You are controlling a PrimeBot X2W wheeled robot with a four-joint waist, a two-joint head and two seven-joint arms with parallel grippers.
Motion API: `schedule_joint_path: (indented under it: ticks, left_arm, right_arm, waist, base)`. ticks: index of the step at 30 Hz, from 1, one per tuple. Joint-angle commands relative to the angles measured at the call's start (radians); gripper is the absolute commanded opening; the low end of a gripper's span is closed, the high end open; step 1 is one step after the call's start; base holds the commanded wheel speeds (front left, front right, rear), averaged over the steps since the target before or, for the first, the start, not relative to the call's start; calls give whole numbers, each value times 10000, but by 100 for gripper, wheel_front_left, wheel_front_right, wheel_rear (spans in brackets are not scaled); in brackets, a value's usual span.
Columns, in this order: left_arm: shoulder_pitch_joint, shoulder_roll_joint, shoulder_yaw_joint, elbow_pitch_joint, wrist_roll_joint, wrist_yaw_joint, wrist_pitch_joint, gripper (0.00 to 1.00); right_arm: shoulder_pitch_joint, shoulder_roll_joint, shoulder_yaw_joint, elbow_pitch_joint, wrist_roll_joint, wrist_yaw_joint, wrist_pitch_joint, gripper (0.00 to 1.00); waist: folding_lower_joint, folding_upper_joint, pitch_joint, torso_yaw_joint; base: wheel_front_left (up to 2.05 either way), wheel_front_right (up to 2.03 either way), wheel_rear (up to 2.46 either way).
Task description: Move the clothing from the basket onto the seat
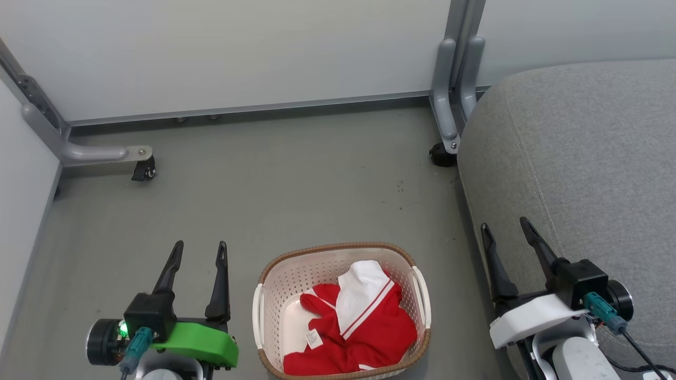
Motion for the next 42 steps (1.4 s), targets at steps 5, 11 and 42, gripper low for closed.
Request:
schedule_joint_path:
  ticks: [5, 11, 42]
  left_arm:
    - [2, 68, 62, 86, -92, -9, -12, 100]
    - [-22, 68, 71, 162, -148, 19, -12, 100]
    - [-5400, 70, -4255, 3410, -516, 287, -7, 100]
  right_arm:
    - [-8, 3, -44, 48, 55, 1, -31, 100]
    - [-21, 13, -72, 68, 75, 1, -31, 100]
    - [-3314, -161, 321, -1790, 146, 1, -29, 100]
  waist:
    - [0, 0, 5, -8]
    - [0, 0, 35, -10]
    - [0, 0, 6250, -1245]
  base:
    - [0, 0, 0]
    - [0, 0, 0]
    - [0, 0, 0]
